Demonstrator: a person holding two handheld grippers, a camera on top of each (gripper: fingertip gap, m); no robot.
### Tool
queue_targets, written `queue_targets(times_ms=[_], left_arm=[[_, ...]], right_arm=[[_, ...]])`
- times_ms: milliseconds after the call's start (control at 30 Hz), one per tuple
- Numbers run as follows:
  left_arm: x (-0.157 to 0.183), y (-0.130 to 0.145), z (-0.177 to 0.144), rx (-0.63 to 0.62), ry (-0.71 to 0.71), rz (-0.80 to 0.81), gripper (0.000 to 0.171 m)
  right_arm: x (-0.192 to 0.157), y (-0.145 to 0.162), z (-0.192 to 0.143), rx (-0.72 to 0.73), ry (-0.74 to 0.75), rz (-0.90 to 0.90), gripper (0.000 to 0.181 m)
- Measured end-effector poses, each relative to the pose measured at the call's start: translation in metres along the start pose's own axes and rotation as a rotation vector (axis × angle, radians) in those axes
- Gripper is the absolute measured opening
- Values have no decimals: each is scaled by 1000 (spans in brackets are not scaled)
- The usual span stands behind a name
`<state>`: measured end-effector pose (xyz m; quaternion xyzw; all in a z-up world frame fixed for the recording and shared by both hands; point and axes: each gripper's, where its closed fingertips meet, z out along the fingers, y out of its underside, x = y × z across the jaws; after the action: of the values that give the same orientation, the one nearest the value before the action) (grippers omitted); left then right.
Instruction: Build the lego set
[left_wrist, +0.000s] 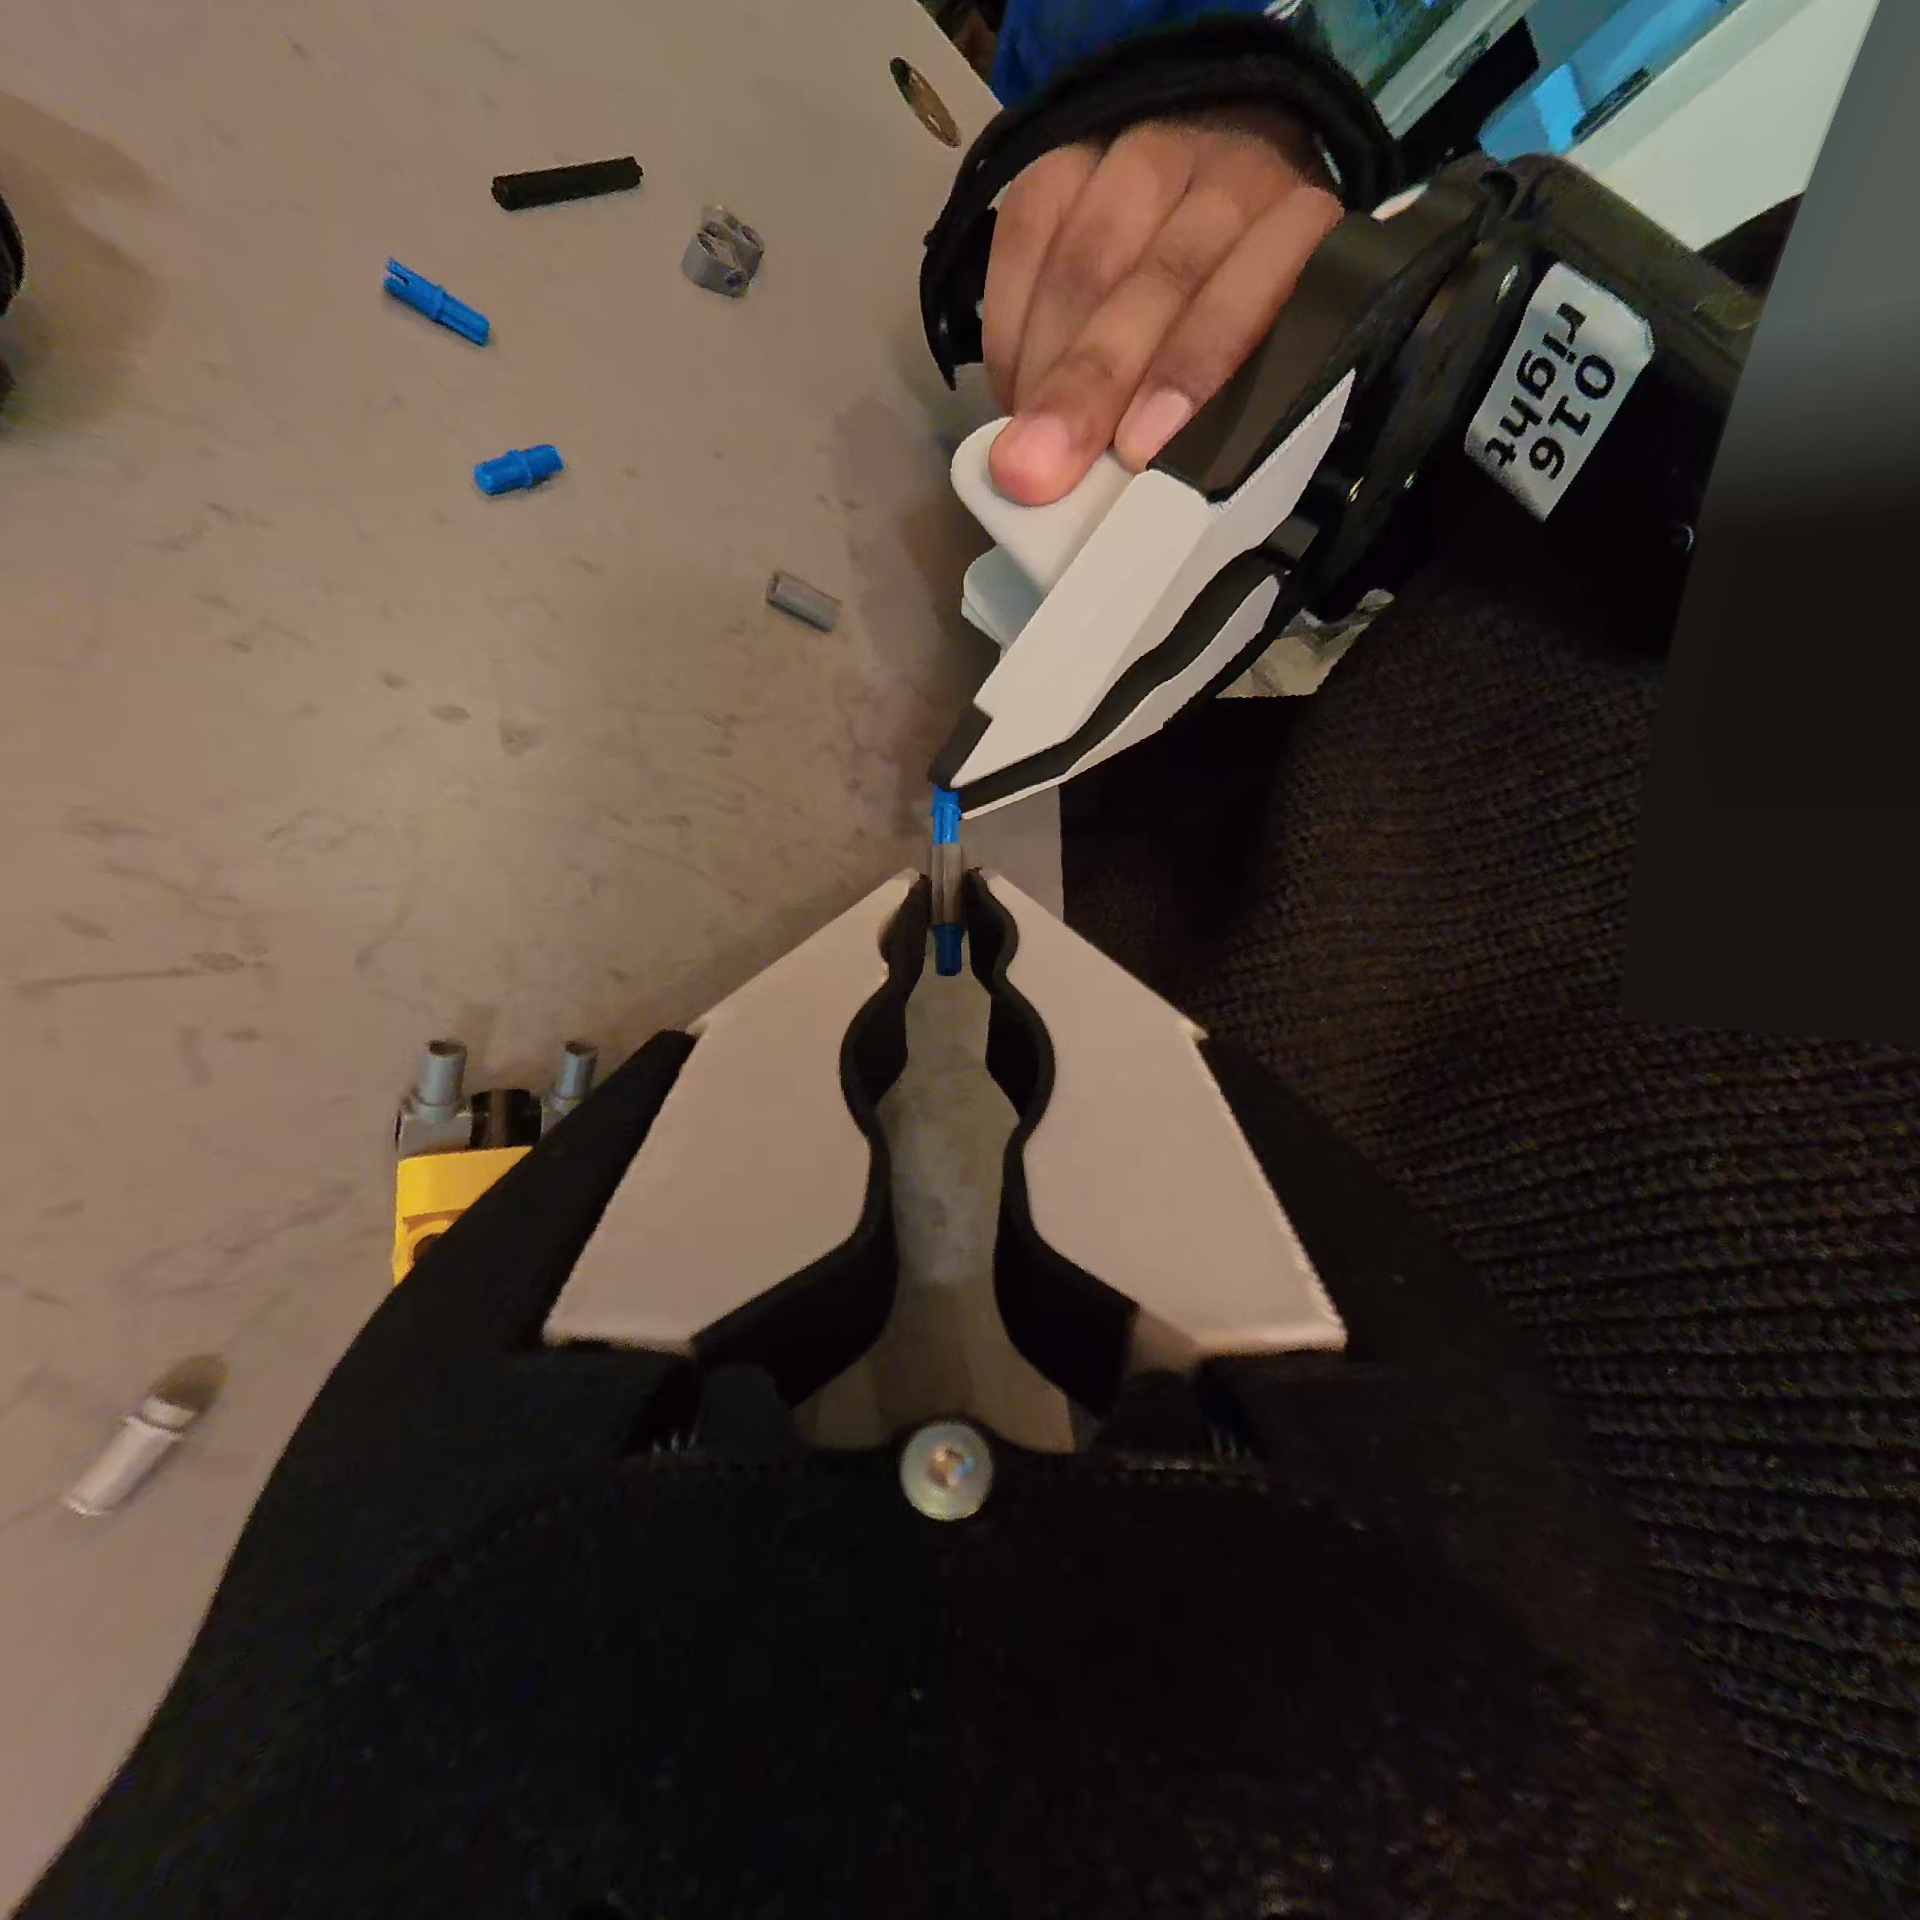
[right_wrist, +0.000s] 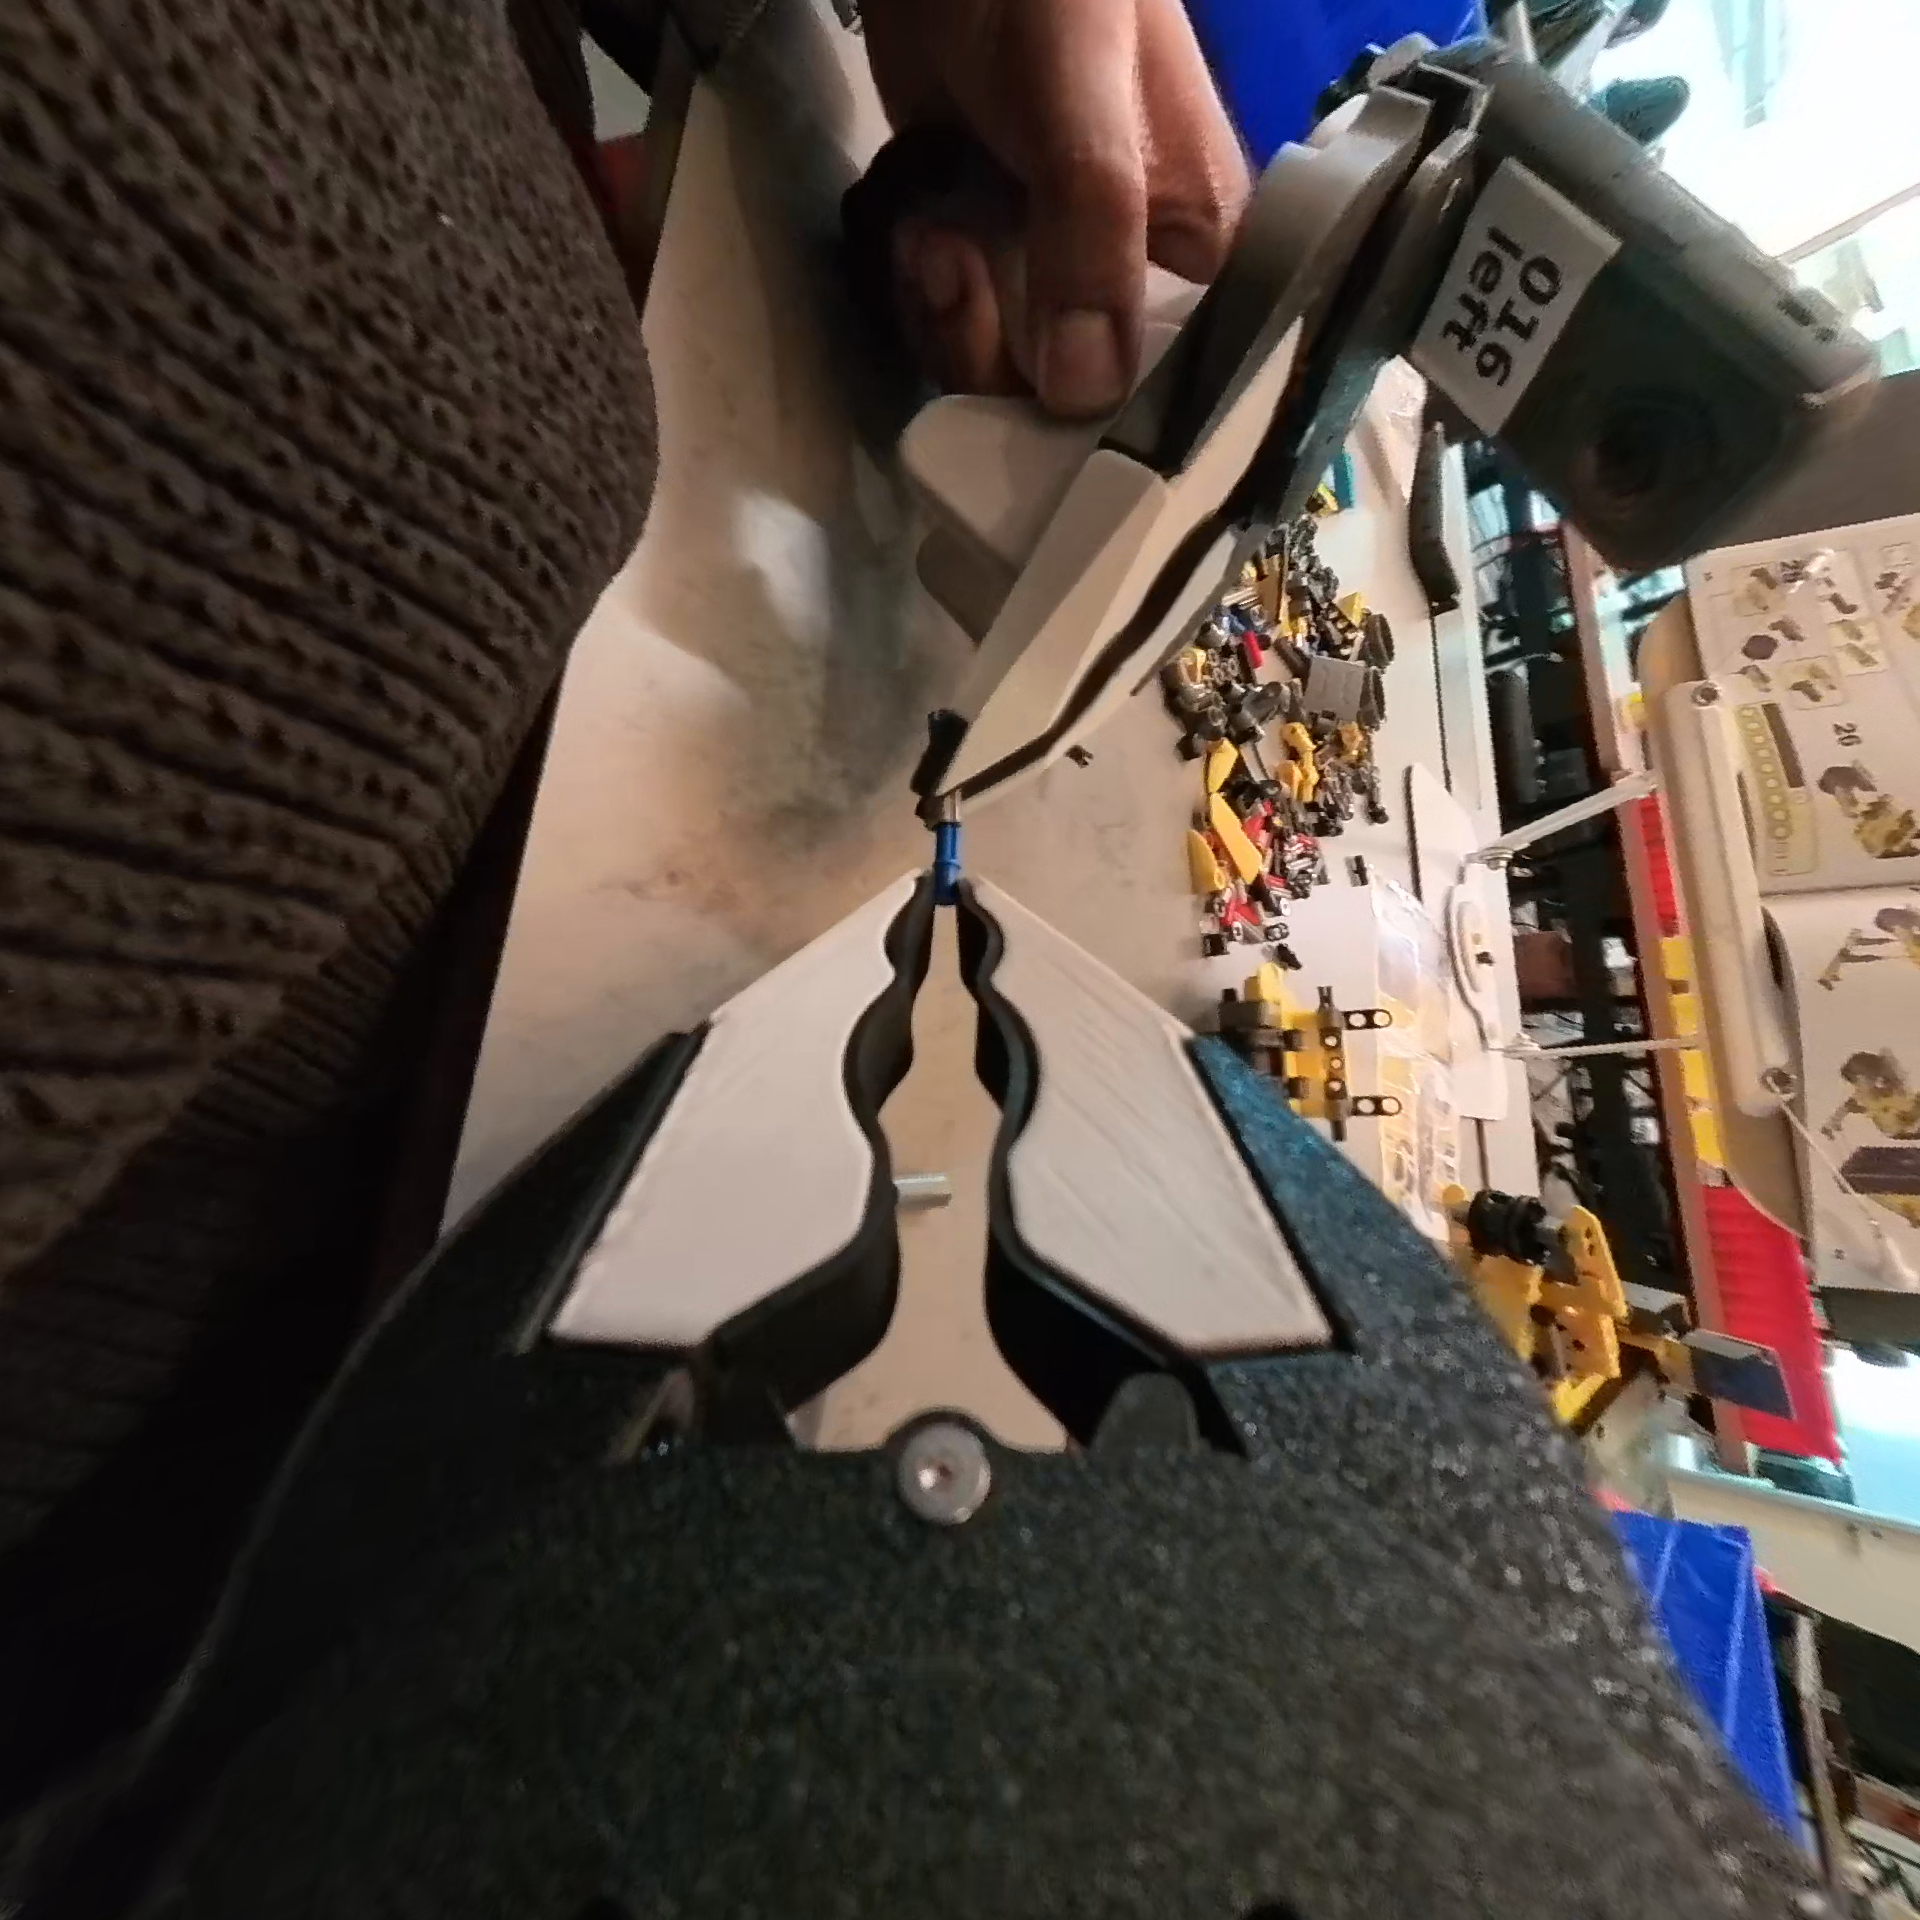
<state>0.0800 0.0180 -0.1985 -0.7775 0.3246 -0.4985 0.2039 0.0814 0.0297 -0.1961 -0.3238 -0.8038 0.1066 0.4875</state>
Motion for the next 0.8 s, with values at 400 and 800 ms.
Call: queue_targets(times_ms=[400,800], left_arm=[[4,1,0,-3,20,15,3],[31,-4,-8,56,260,-37,2]], right_arm=[[0,-6,-4,122,-104,190,4],[6,-25,-15,241,-138,215,4]])
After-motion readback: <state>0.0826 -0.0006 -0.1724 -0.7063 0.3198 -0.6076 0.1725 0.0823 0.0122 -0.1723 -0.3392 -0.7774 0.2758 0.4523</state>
